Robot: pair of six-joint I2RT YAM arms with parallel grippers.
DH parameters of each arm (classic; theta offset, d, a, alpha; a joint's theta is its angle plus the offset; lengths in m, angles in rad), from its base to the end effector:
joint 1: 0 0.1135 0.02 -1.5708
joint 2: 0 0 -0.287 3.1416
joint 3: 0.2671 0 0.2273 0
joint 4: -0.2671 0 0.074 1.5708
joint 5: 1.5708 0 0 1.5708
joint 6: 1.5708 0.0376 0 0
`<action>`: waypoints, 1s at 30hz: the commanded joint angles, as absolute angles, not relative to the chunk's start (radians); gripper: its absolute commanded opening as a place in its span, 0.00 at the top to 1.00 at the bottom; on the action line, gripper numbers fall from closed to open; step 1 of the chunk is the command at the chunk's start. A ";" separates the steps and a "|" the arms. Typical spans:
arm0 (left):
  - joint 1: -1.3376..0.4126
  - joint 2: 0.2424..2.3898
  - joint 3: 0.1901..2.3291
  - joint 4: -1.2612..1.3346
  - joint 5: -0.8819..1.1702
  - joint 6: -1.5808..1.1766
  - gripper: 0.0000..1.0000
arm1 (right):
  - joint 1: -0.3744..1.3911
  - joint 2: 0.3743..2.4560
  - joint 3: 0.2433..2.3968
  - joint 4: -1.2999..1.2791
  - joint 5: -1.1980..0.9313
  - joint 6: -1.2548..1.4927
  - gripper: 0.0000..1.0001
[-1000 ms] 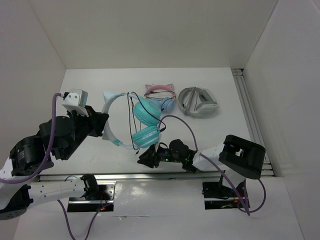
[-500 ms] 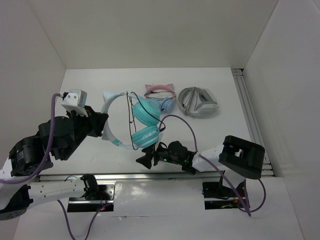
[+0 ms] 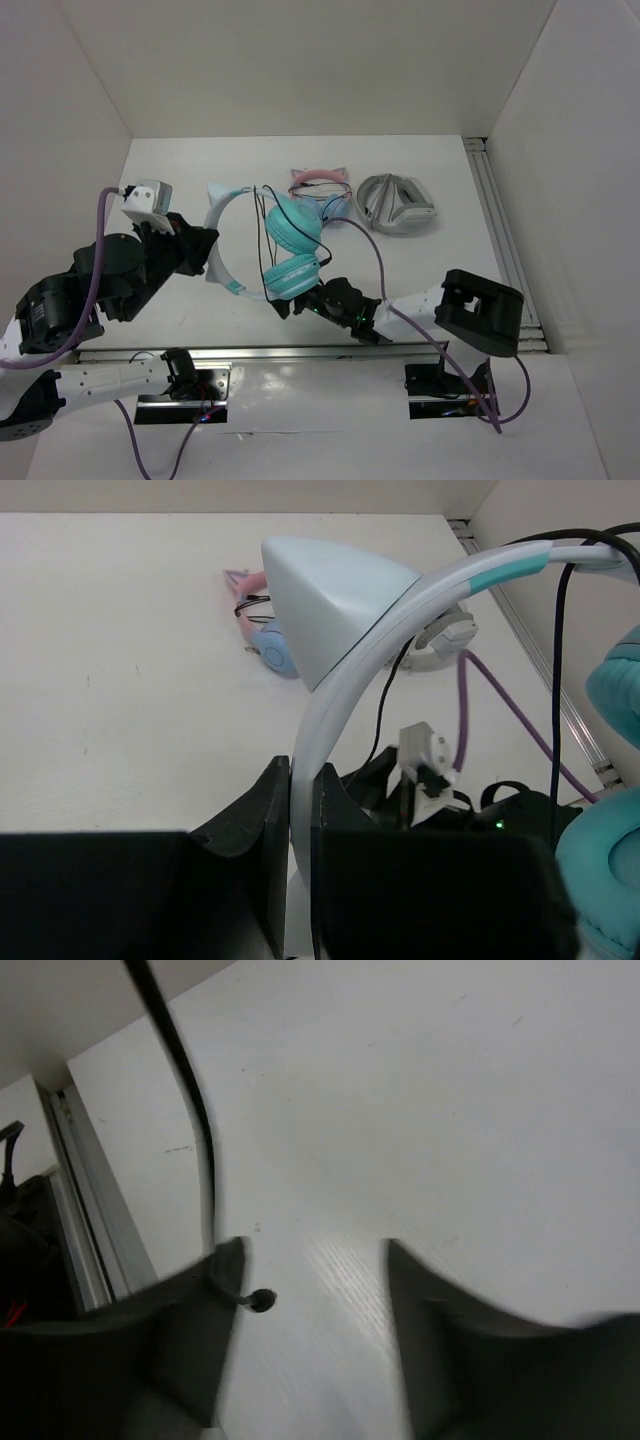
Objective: Wrap the headphones
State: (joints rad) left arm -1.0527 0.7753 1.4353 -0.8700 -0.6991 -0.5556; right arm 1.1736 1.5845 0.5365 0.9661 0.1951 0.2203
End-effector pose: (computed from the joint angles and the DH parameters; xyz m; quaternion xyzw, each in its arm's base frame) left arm 0.0468 -0.0332 0.4748 -0.0292 0.7609 -0.2410 0.6018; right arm 0.1212 0.2700 0.2314 -0.2772 0.6807 0.3779 0.5631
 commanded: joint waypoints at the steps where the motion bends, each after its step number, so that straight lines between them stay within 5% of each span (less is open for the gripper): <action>1: -1.057 0.752 1.448 -0.758 -0.672 -0.606 1.00 | 1.184 1.676 0.650 0.933 0.206 0.198 0.63; 2: -1.057 0.752 1.448 -0.758 -0.672 -0.606 1.00 | 1.184 1.693 0.661 0.933 0.206 0.198 0.91; 3: -1.057 0.741 1.448 -0.758 -0.681 -0.606 1.00 | 1.184 1.707 0.661 0.933 0.206 0.219 1.00; 12: -1.057 0.741 1.491 -0.848 -0.812 -0.620 1.00 | 1.235 1.655 0.571 1.055 0.224 0.259 1.00; 18: -1.057 0.817 1.456 -1.057 -1.049 -0.889 1.00 | 1.437 1.476 0.534 0.908 0.480 0.290 1.00; 30: -0.969 1.068 1.381 -1.250 -1.121 -1.108 1.00 | 1.724 1.287 0.754 0.315 0.753 0.265 1.00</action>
